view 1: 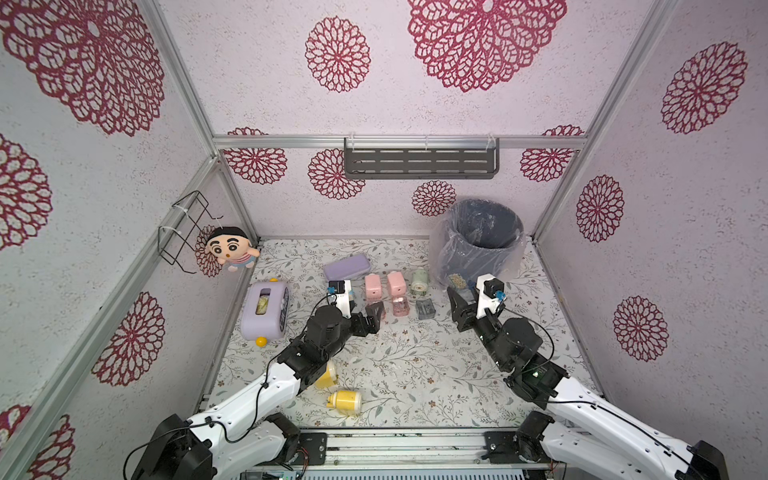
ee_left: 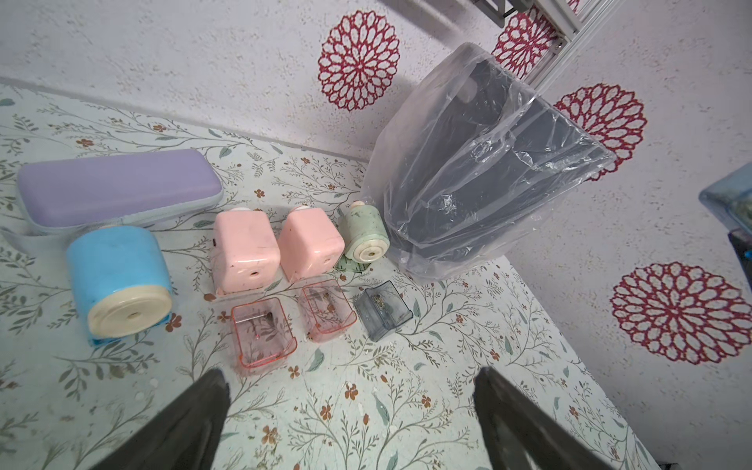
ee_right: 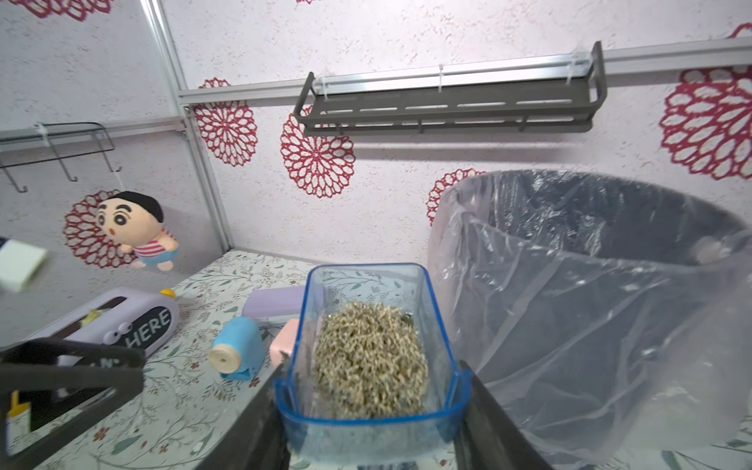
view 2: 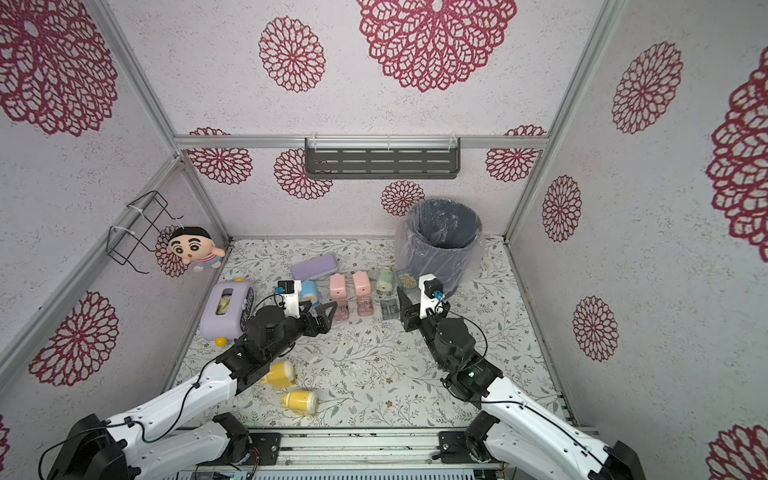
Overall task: Take out the pencil sharpener tray and clean the shavings
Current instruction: Pour the shavings into the trash bin.
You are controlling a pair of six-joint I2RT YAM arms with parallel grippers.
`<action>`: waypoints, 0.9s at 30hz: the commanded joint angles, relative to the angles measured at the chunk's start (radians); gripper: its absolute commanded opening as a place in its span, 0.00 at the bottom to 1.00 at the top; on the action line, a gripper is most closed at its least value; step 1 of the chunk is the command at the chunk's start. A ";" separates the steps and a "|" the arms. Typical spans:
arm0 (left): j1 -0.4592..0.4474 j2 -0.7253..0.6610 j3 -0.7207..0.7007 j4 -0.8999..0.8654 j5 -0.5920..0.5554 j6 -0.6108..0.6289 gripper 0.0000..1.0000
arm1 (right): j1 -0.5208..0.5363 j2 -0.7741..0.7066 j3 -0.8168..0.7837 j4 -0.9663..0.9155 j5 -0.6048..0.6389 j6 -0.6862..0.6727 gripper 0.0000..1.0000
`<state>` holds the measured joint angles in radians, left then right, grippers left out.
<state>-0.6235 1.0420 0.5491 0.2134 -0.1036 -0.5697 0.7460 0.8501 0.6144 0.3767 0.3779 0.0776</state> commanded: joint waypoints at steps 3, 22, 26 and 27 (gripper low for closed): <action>-0.010 -0.031 -0.038 0.080 -0.038 0.056 0.97 | -0.097 0.129 0.192 -0.110 -0.051 -0.059 0.41; -0.015 0.047 -0.006 0.088 0.019 0.048 0.97 | -0.339 0.579 0.774 -0.504 -0.063 0.233 0.42; -0.016 0.047 -0.005 0.086 0.020 0.050 0.97 | -0.357 0.589 0.872 -0.636 -0.112 0.379 0.41; -0.016 0.045 -0.005 0.085 0.020 0.048 0.97 | -0.363 0.587 0.888 -0.653 -0.144 0.411 0.41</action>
<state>-0.6296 1.0901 0.5217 0.2726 -0.0929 -0.5304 0.3985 1.4548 1.4330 -0.1886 0.2882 0.3321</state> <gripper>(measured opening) 0.976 0.579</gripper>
